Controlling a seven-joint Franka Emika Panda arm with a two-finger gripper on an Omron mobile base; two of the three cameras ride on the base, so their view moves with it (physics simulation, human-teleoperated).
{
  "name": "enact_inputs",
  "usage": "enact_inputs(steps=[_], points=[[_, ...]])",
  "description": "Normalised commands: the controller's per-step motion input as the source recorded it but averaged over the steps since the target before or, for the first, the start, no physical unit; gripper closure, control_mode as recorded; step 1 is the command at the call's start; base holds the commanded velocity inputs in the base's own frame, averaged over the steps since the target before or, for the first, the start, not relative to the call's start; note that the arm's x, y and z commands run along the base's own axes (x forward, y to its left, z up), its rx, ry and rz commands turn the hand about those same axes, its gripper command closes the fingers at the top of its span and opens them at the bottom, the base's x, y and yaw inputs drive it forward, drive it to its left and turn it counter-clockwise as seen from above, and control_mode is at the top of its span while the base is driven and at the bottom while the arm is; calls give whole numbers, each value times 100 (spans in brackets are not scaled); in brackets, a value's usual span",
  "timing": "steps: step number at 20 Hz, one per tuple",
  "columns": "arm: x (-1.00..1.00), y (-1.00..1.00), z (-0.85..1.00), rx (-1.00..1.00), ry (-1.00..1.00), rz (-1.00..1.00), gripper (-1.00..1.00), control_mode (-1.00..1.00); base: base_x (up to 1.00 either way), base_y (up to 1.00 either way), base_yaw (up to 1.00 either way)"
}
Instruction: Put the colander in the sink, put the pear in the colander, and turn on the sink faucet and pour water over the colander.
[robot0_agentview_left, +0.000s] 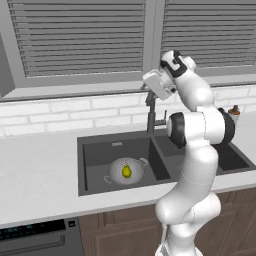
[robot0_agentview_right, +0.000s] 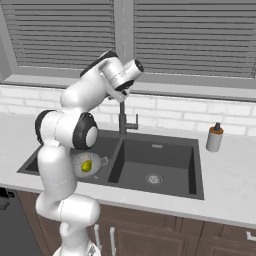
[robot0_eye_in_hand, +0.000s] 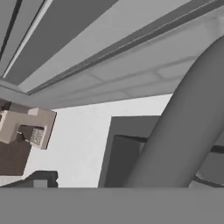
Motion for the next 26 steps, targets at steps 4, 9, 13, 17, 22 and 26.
enact_inputs(steps=[4,9,13,17,22,26], points=[[-29,0,0,2,-24,-9,-100,-100,0,0,0],[-15,0,0,1,-16,-10,-100,-100,0,0,0],[-3,0,25,3,-13,-12,-100,-100,0,0,0],[-6,-28,39,13,-4,-13,-100,-100,0,0,0],[-32,-76,3,15,4,-9,-100,-100,0,0,0],[-5,-35,5,6,18,0,-100,-100,0,0,0]])
